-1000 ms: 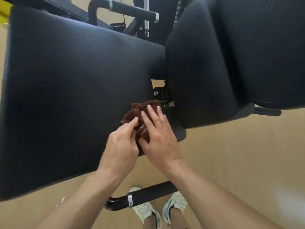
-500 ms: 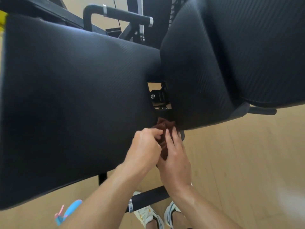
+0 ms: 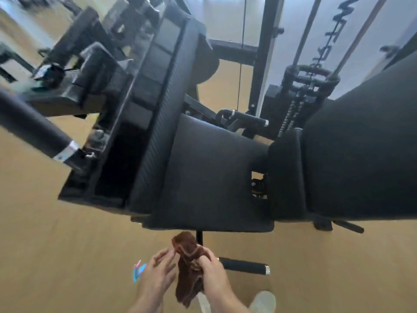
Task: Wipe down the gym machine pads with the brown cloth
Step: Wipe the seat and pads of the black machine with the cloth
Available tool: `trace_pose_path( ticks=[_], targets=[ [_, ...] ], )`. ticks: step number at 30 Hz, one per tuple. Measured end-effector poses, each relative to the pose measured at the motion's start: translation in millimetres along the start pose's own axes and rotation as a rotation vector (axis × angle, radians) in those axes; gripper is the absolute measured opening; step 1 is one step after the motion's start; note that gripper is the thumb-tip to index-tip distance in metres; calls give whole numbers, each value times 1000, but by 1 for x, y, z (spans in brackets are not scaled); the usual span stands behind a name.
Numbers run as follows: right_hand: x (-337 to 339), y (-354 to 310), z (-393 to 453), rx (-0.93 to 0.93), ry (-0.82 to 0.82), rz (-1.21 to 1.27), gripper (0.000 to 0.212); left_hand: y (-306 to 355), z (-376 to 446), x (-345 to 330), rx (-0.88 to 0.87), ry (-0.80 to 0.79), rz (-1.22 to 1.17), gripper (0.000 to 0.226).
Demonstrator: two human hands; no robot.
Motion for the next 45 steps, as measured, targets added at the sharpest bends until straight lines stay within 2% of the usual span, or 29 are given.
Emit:
trace_pose_path(
  ticks=[2,5,8,11,13,15,17,19,21,24,26,29,30,32,34,36,38,42,45],
  targets=[
    [-27,-14,-19,21,-108,-28,27,-10,-28,11,72,-104,-56,40],
    [-53,-31,-39,64,-211,-116,28,-16,-56,15,125,-320,-265,74],
    [-64,-48,-46,104,-166,-118,23,-18,-71,38,57,-356,-437,72],
    [-89,-54,-58,54,-163,-64,19,-23,-77,66,22,-328,-456,76],
    [-104,-44,-67,-27,-135,65,20,-24,-79,84,37,-322,-389,75],
    [-120,-33,-76,-100,-113,254,29,-17,-75,114,-6,-248,-338,73],
    [-135,-22,-74,-124,-64,395,32,-3,-68,148,-64,-186,-293,90],
    [-142,-7,-60,-121,67,424,25,7,-42,184,-68,-145,-246,102],
    [-157,0,-51,-90,163,427,34,32,-31,215,-93,-150,-185,87],
    [-188,11,-42,-52,229,491,50,72,-29,243,-119,-268,-53,46],
    [-205,20,-42,-37,246,512,46,91,-31,256,-120,-335,67,42],
    [-233,27,-44,-48,215,563,70,120,-44,265,-163,-428,245,45],
    [-237,23,-47,-33,236,552,71,128,-47,264,-179,-470,294,45],
    [-234,19,-47,-14,320,562,58,142,-54,257,-208,-505,366,34],
    [-222,15,-42,13,379,567,50,158,-45,251,-239,-454,355,18],
    [-210,4,-35,64,367,522,35,174,-27,246,-278,-347,352,8],
    [-198,-8,-30,109,364,420,23,183,-7,243,-278,-265,364,13],
    [-176,-29,-15,135,342,253,32,191,20,236,-237,-187,408,18],
    [-158,-46,-3,143,370,209,29,202,23,229,-247,-184,430,29]
  ],
)
Point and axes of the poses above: each hand's wrist, its own z-axis towards the middle knuckle, its own x-axis out of the back of the hand, y = z × x, the point moved 8 cm from there along z, towards the middle knuckle, and after that the axes turned 11 degrees about x, right-handed, at the moved point
